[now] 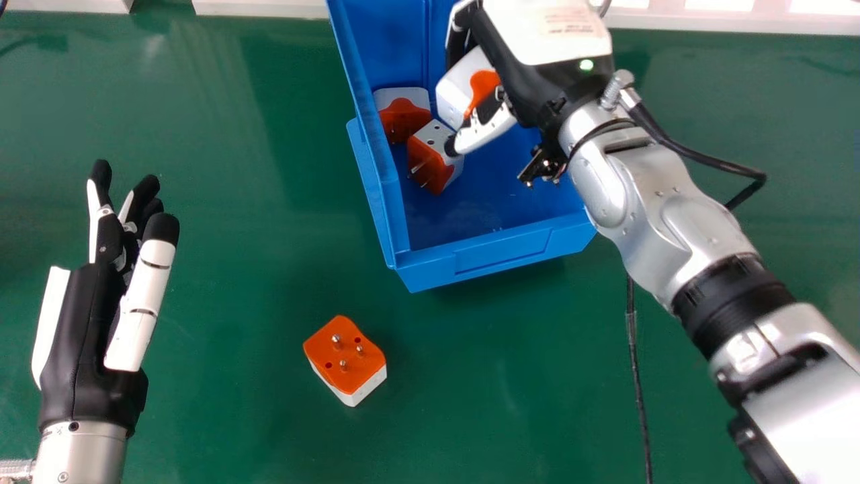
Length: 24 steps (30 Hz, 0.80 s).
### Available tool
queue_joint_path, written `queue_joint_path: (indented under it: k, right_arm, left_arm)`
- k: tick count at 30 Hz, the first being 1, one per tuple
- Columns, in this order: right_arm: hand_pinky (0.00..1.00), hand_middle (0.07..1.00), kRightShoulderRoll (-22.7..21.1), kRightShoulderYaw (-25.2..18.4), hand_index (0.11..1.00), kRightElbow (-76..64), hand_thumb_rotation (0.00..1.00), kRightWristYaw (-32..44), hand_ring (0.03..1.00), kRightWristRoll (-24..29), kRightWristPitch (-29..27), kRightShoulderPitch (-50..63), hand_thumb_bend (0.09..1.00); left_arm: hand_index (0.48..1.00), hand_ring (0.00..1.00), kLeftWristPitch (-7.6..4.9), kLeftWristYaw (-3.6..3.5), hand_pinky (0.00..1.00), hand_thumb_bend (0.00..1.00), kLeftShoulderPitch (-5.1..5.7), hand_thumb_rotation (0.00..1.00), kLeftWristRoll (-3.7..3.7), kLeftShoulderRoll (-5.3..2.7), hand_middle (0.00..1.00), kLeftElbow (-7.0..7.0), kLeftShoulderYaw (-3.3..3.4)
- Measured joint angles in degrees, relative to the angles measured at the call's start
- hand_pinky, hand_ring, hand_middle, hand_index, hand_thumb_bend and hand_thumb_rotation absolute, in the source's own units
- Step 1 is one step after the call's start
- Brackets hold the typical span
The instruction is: Pick all objects and put in blue box
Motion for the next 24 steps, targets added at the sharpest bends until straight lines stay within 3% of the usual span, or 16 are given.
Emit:
queue_joint_path:
  k: [2, 4, 7, 8, 14, 24]
  right_arm:
    - [0.34, 0.499, 0.07, 1.57, 0.504, 1.61, 0.04, -0.89, 0.437, -0.35, 0.39, -0.4, 0.507]
    - [0.5, 0.709, 0.03, 3.08, 0.683, 2.0, 0.35, -0.9, 0.643, -1.47, 1.51, -0.5, 0.493]
    - [0.77, 0.951, -0.2, 4.89, 0.91, 1.44, 0.56, 0.5, 0.918, -2.5, 3.28, -0.55, 0.548]
    - [0.81, 0.975, -0.25, 5.48, 0.942, 1.02, 0.59, 1.07, 0.957, -2.6, 4.02, -0.55, 0.557]
    - [0.91, 1.0, -0.9, 7.79, 0.999, -1.55, 0.67, 1.8, 1.0, -3.92, 5.36, -0.55, 0.607]
    - [0.94, 1.0, -0.94, 9.31, 1.0, -2.11, 0.69, 1.79, 1.0, -4.37, 6.85, -0.55, 0.605]
  left_arm:
    - [0.964, 0.97, 0.01, -0.01, 0.96, 0.56, 0.29, 0.85, -0.02, 0.01, 0.97, -0.56, 0.0]
    - [0.964, 0.97, 0.02, -0.1, 0.96, 0.56, 0.44, 0.85, -0.19, 0.01, 0.97, -0.74, -0.01]
    - [0.962, 0.97, 0.03, -0.2, 0.96, 0.56, 0.47, 0.85, -0.32, 0.01, 0.97, -0.75, -0.01]
    - [0.959, 0.97, 0.03, -0.23, 0.96, 0.56, 0.47, 0.85, -0.37, 0.01, 0.97, -0.74, -0.01]
    - [0.959, 0.96, 0.03, -0.09, 0.95, 0.54, 0.47, 0.85, -0.27, 0.0, 0.97, -0.77, -0.08]
    - [0.96, 0.97, 0.16, 0.08, 0.96, 0.57, 0.36, 0.83, -0.32, -0.17, 0.97, -1.32, -0.27]
